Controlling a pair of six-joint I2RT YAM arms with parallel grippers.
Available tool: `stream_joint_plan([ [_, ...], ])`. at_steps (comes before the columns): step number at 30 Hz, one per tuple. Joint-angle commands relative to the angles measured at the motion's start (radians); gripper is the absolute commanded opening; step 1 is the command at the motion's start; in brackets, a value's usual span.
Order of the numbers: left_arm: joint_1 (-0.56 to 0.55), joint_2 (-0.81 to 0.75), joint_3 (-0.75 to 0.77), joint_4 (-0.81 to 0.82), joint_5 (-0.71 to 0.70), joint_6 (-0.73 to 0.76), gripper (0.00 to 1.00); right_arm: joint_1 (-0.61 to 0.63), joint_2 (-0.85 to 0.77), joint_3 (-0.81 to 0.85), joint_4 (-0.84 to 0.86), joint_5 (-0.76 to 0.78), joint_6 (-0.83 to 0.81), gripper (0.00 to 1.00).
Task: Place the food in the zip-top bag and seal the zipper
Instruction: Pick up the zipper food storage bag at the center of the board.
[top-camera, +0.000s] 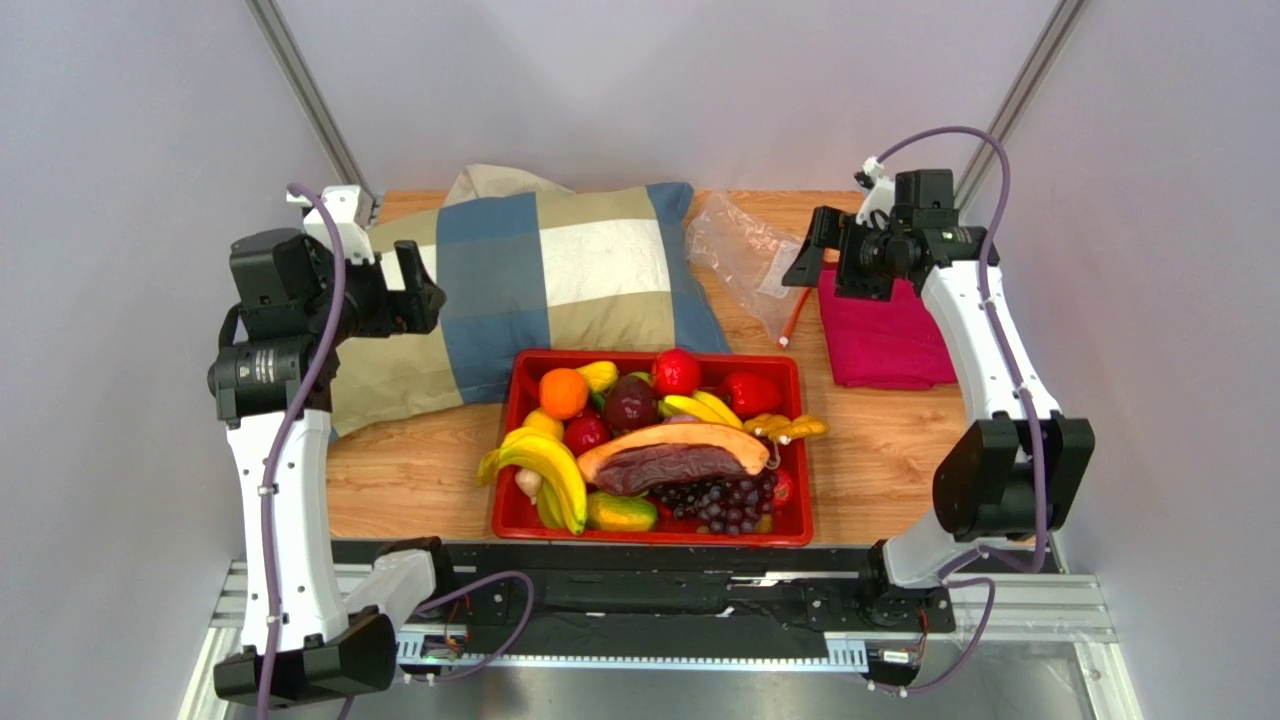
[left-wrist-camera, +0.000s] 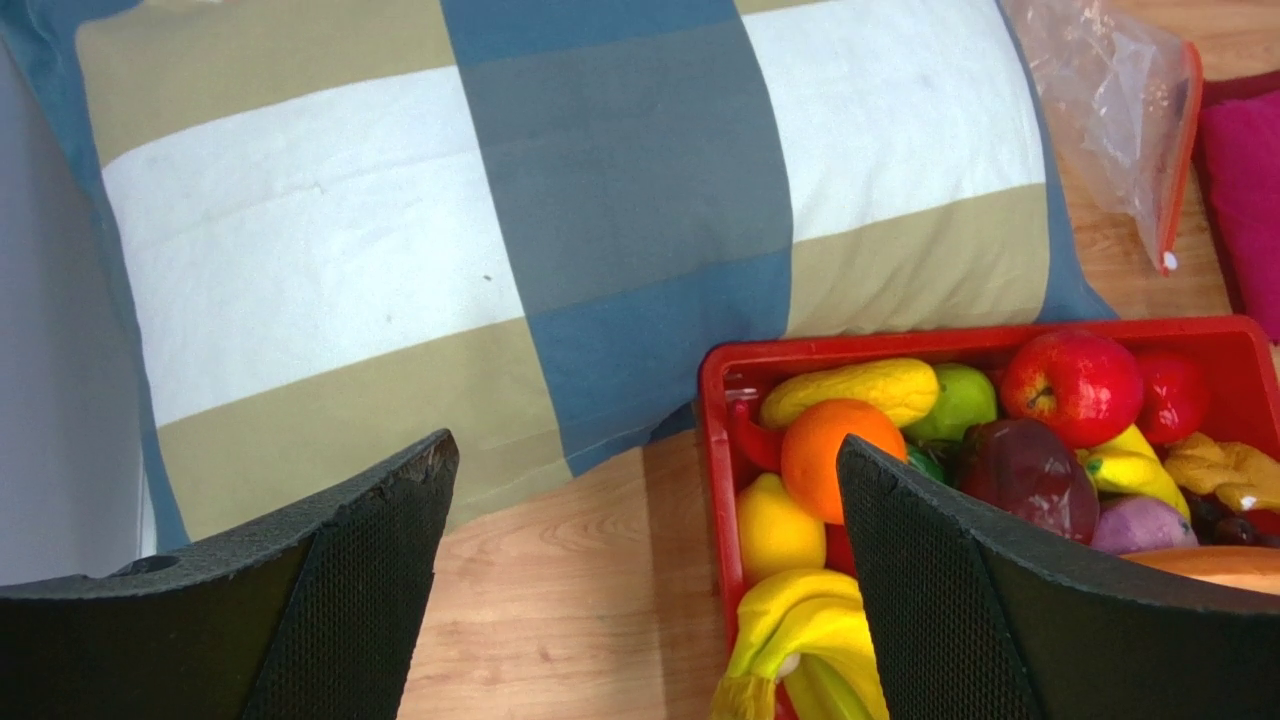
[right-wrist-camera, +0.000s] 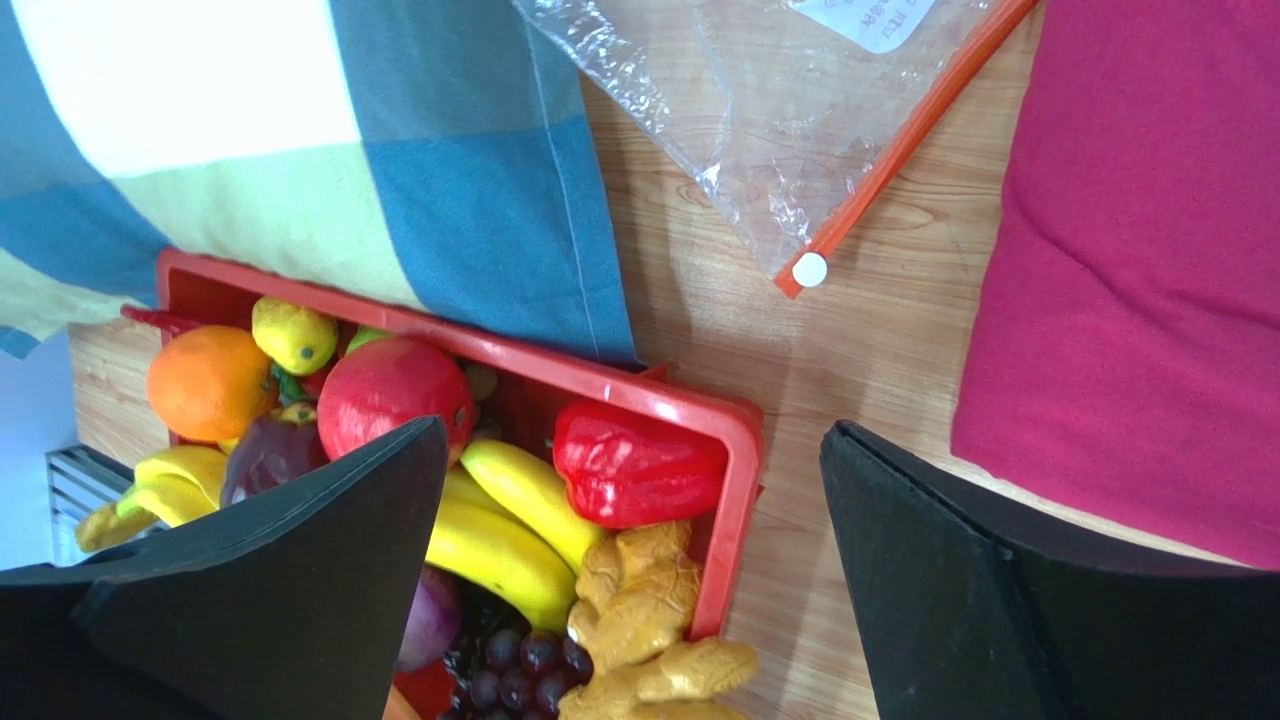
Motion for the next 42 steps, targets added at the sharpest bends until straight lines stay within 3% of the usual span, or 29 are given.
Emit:
stream_joint_plan([
  [1, 0.002, -0.057, -0.035, 0.122, 0.010, -0.028, 0.99, 0.003, 0.075, -0.003, 0.092, 0.003, 0.093, 1.00],
  [13, 0.002, 0.015, 0.013, 0.090, 0.037, -0.014, 0.99, -0.005, 0.287, 0.017, 0.238, 0.032, 0.191, 0.98],
  [28, 0.002, 0.037, -0.030, 0.162, 0.100, -0.045, 0.99, -0.051, 0.500, 0.029, 0.386, -0.011, 0.315, 0.81],
  [37, 0.002, 0.054, -0.047, 0.190, 0.117, -0.054, 0.99, -0.048, 0.603, 0.100, 0.406, -0.019, 0.338, 0.57],
  [40, 0.002, 0.057, -0.045, 0.194, 0.126, -0.056, 0.99, -0.048, 0.596, 0.117, 0.414, -0.048, 0.349, 0.38],
  [41, 0.002, 0.058, -0.045, 0.196, 0.131, -0.053, 0.99, -0.048, 0.591, 0.118, 0.417, -0.058, 0.351, 0.24],
  [42, 0.002, 0.060, -0.045, 0.199, 0.135, -0.053, 0.99, -0.048, 0.583, 0.132, 0.416, -0.066, 0.354, 0.17],
])
